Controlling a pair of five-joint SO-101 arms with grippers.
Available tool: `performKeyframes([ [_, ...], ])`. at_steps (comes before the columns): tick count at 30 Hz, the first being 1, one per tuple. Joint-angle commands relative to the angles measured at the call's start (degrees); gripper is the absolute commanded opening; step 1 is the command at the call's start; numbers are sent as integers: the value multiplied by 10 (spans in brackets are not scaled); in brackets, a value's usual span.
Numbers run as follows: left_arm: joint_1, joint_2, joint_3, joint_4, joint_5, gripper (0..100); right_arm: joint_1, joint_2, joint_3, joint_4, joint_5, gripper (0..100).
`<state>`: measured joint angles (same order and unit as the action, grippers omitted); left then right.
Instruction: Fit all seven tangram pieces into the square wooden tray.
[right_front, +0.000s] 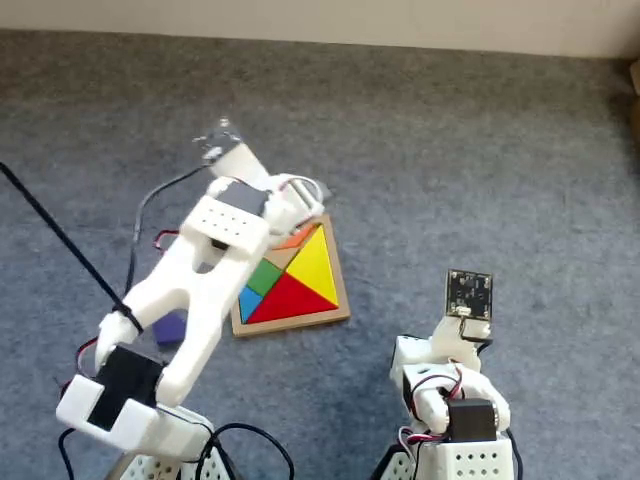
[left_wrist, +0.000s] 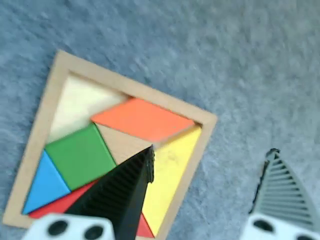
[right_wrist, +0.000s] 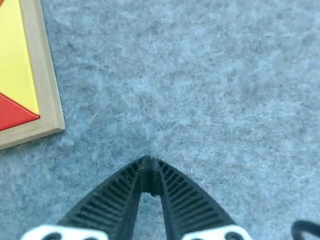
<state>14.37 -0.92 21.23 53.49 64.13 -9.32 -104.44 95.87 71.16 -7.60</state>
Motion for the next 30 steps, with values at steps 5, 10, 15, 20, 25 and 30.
performKeyframes([
  [5,-84,-29,22,-4,-33,322,7,-7,78,4,-4,9],
  [10,-89,-29,102,-110,-41,323,7,-7,78,4,-4,9],
  [15,-64,-29,162,-199,-41,323,7,-7,78,4,-4,9],
  [20,-24,-28,180,-215,-41,323,7,-7,78,4,-4,9],
  [25,6,-30,179,-213,-38,323,7,-7,78,4,-4,9],
  [30,24,-36,174,-215,-37,323,7,-7,78,4,-4,9],
])
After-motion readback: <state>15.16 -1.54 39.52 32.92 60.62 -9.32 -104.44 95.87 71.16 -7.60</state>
